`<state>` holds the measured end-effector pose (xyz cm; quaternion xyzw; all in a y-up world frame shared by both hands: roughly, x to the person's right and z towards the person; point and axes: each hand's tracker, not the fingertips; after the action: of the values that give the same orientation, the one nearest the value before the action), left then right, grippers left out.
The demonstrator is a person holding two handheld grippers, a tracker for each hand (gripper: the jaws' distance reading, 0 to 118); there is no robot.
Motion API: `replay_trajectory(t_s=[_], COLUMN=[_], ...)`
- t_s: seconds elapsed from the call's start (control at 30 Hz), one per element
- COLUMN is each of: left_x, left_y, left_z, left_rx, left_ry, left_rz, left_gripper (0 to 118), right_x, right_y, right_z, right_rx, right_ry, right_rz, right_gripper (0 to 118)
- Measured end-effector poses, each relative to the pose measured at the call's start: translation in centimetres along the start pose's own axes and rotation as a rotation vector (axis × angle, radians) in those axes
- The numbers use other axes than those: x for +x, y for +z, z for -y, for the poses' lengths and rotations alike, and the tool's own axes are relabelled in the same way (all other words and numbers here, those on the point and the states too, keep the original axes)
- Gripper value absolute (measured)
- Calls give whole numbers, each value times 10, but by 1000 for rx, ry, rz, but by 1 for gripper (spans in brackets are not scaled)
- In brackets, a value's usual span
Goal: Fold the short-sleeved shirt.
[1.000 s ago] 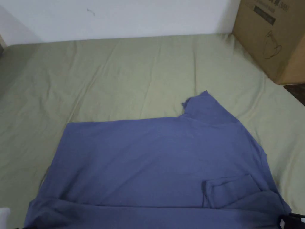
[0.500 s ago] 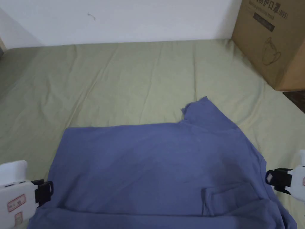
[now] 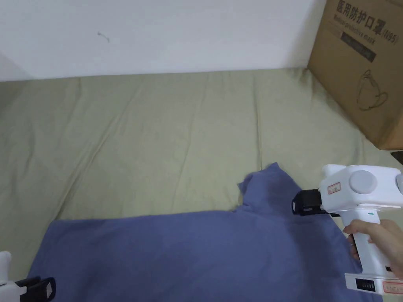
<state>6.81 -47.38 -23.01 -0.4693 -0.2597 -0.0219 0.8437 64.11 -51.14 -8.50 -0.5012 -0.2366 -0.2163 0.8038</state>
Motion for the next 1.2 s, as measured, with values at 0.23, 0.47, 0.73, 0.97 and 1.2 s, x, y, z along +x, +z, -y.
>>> replay_trajectory(t_s=[0.23,0.47,0.73,0.97,1.2], left_x=[-4,-17,-26,-18,-14], left_y=[-23,-41,-110,-144,-90], left_z=[-4,-27,-111,-115,-111], left_rx=[-39,-22,32,-44,-9], left_ry=[-6,-23,-47,-112,-117], left_rz=[-24,-43,-150,-209,-135], left_gripper=[0,5,104,1,1], right_x=[-1,-11,4,4,7], right_y=[-7,6,5,2,51], right_z=[9,12,5,12,13], right_rx=[24,30,28,24,116], right_ry=[116,169,55,3,-59], right_rz=[47,15,-31,-52,-132], right_gripper=[76,3,3,3,3])
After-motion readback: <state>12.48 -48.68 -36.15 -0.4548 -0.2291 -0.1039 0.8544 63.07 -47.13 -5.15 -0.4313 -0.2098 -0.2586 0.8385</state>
